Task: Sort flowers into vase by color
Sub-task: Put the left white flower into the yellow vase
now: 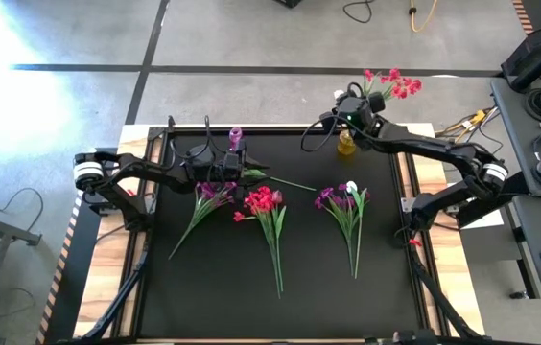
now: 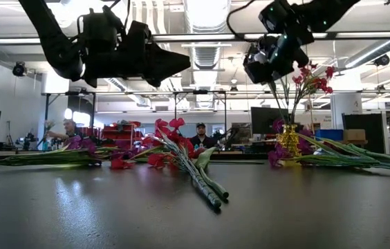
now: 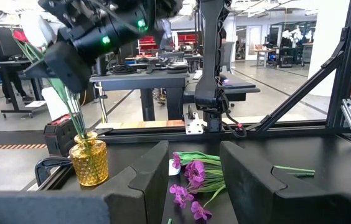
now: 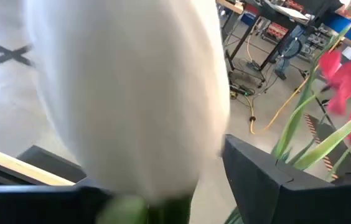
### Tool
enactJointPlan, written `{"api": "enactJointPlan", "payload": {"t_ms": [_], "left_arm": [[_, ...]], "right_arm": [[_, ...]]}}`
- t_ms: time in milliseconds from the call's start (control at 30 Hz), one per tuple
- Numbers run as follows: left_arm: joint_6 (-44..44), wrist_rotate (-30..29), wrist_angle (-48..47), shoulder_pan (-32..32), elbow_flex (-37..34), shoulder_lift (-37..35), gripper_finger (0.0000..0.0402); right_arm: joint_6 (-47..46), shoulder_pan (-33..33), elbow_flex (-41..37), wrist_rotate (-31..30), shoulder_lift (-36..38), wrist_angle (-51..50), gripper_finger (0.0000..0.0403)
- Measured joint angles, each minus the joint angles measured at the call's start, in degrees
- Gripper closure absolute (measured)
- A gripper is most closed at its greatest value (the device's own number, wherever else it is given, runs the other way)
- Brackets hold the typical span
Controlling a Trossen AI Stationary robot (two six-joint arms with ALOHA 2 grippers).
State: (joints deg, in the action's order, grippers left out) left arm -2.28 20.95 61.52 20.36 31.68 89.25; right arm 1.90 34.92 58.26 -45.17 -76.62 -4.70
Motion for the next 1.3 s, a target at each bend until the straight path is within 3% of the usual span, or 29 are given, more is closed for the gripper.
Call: {"api": "enactJointPlan", "payload": {"t_ms": [367,467,600,900,1133,1300], "left_arm": [[0.01,0.0,-0.11,0.0,0.0,0.0,0.0271],[0.0,0.0,-0.15,0.0,0.0,0.0,0.0271],[0.0,0.0,-0.21,0.0,0.0,0.0,0.0271],[-0.01,0.0,-0.44,0.0,0.0,0.0,0.0271],[-0.08,0.0,-0.79,0.0,0.0,0.02,0.0271],[-0.18,0.0,-1.07,0.0,0.0,0.02,0.0271]], "right_arm": [[-2.08,0.39,13.1,0.86,-0.02,-21.83,0.0215],[-2.47,0.62,15.04,3.68,-0.07,-25.1,0.0206],[-3.03,1.63,15.6,8.02,-0.07,-26.55,0.0191],[-3.76,4.91,14.76,9.34,-1.79,-28.23,0.015],[-2.96,5.23,15.7,18.34,-1.95,-30.4,0.0127],[-3.46,5.25,16.02,18.17,-1.88,-33.92,0.0124]]}}
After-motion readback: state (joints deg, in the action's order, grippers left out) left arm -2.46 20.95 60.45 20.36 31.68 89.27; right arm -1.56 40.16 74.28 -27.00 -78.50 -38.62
